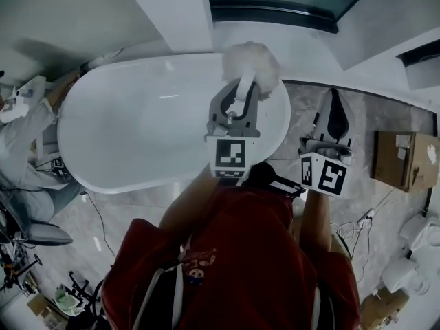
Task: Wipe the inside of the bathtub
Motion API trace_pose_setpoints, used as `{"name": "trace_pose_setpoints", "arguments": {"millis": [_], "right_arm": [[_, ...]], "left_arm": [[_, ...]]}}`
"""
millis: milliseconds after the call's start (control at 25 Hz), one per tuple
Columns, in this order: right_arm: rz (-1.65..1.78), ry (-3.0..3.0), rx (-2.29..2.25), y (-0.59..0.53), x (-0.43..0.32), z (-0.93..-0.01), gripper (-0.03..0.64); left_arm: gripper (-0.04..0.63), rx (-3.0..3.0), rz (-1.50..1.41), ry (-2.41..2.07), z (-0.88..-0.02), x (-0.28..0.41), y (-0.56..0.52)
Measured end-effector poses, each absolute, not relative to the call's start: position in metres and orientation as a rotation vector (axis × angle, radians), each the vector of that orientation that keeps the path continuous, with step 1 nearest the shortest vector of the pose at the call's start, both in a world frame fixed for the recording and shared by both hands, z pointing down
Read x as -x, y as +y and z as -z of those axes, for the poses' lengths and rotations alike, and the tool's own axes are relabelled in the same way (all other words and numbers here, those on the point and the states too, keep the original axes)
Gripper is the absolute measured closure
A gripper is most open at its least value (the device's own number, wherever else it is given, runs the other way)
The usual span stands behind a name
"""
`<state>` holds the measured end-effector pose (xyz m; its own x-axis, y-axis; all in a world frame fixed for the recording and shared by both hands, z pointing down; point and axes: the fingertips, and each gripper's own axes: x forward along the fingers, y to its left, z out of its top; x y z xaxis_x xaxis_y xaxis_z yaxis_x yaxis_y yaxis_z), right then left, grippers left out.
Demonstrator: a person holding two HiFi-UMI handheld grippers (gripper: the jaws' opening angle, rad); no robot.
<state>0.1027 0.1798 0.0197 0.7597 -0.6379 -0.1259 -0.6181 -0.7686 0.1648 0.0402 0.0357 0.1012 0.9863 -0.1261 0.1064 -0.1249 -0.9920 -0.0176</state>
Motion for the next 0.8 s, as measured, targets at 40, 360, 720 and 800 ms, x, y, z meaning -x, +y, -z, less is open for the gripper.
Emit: {"name": "trace_pose_setpoints", "arguments": {"millis": [40,360,720,800], "right_arm": [[0.261,-1.027,-2.838,0.177,-0.113,-0.023,0.604],[0.245,-1.2,-2.734,0.15,-0.2,-0.062,0.604],[0.192,-1.446,-2.608,0.117,-0.271,-0.113,0.604],[0.178,-1.458,-2.605,0.115,-0.279,-0.121,0.604]], "left_arm": [[0.503,3.12,0.19,0.21,-0.107,-0.047,0.033],[0.503,3.106,0.348,0.391,-0.152,-0.104,0.02],[0.503,3.098,0.506,0.573,-0.196,-0.158,0.016],[0.503,3.103,0.536,0.589,-0.208,-0.162,0.016]]}}
